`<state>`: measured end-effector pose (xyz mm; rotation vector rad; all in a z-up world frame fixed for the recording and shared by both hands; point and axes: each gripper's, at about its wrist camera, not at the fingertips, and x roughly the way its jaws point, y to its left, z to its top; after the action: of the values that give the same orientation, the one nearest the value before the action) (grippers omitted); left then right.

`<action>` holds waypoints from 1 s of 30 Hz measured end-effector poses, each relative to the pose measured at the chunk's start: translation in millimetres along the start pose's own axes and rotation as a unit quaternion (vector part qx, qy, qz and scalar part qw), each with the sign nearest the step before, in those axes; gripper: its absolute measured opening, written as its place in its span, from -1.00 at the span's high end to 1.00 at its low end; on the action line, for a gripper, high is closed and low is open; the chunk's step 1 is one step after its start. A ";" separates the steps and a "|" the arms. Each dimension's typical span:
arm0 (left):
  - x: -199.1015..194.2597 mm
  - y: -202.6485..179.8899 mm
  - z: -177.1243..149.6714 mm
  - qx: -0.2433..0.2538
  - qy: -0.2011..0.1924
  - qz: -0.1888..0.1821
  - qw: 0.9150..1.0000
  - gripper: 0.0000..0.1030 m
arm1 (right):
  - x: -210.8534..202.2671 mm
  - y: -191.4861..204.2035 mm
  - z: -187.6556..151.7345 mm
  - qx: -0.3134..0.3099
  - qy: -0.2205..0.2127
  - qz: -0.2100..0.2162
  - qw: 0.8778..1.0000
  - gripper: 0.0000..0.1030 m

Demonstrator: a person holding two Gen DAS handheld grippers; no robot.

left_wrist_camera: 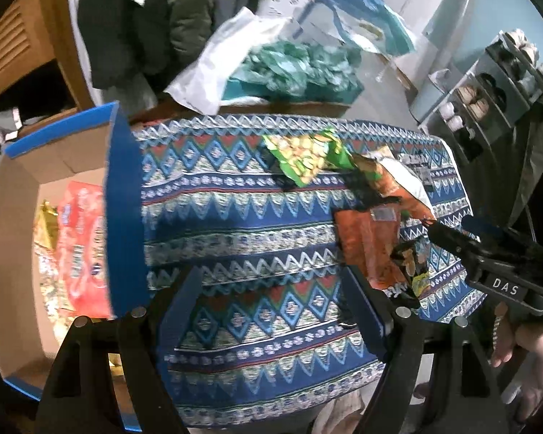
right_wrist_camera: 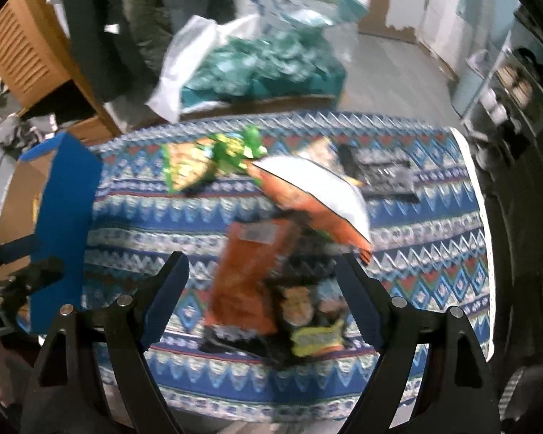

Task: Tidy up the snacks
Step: 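Grasp the orange barcode chip bag with the left tool while the right tool grasps the black snack bag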

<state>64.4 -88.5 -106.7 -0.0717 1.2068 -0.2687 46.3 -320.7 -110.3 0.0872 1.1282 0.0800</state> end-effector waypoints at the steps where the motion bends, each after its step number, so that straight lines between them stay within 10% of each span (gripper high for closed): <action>1: 3.2 -4.1 -0.3 0.002 0.003 -0.002 1.000 -0.58 | 3.1 -6.4 -2.9 0.004 0.004 -0.002 1.000 -0.62; 26: 93.5 -59.0 -5.7 0.012 0.092 -0.028 0.995 -0.58 | 93.8 -48.7 -45.9 0.028 0.111 0.005 0.993 -0.61; 30: 100.7 -61.2 -2.9 -0.006 0.099 -0.038 0.994 -0.58 | 96.3 -51.2 -49.3 0.024 0.122 0.003 0.992 -0.29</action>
<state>84.6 -171.8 -187.6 -0.1030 1.4039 -0.3422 43.7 -359.7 -223.4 0.1250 1.3739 0.0696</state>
